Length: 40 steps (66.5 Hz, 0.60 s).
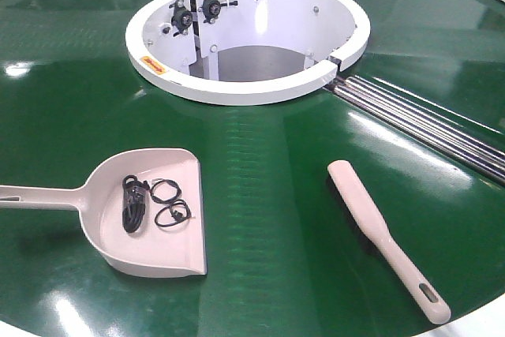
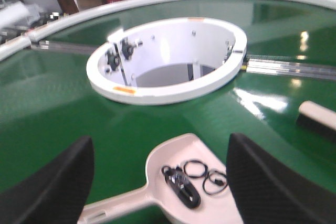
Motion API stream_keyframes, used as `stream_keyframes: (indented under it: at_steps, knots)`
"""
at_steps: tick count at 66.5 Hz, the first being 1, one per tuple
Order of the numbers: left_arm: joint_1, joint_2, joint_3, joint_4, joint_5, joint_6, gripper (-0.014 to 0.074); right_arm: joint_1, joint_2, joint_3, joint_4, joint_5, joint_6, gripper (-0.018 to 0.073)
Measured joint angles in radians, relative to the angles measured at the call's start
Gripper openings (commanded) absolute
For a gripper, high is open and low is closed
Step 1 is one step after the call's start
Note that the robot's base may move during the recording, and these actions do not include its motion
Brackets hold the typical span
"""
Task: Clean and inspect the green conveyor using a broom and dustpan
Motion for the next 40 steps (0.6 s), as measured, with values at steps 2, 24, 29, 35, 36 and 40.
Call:
stream_keyframes:
  at_steps: [2, 24, 29, 35, 36, 40]
  knots:
    - [0.0, -0.031, 0.069, 0.0, -0.039, -0.007, 0.0502, 0.0, -0.029, 0.022, 0.0, -0.012, 0.003, 0.0442]
    - [0.0, -0.184, 0.574, 0.017, -0.354, -0.042, 0.0502, 0.0, -0.103, 0.259, -0.001, -0.189, 0.007, 0.0384]
    - [0.0, -0.184, 0.594, 0.017, -0.383, -0.042, 0.0476, 0.0, -0.103, 0.26, -0.001, -0.199, 0.007, 0.0343]
    - [0.0, -0.184, 0.596, 0.014, -0.421, -0.042, 0.034, 0.0, -0.103, 0.26, -0.001, -0.206, 0.007, 0.0214]
    - [0.0, -0.184, 0.596, 0.013, -0.423, -0.042, 0.0294, 0.0, -0.103, 0.26, -0.001, -0.206, 0.007, 0.0177]
    - [0.0, -0.184, 0.595, -0.001, -0.426, -0.042, 0.0115, 0.0, -0.103, 0.26, -0.001, -0.206, 0.004, 0.0044]
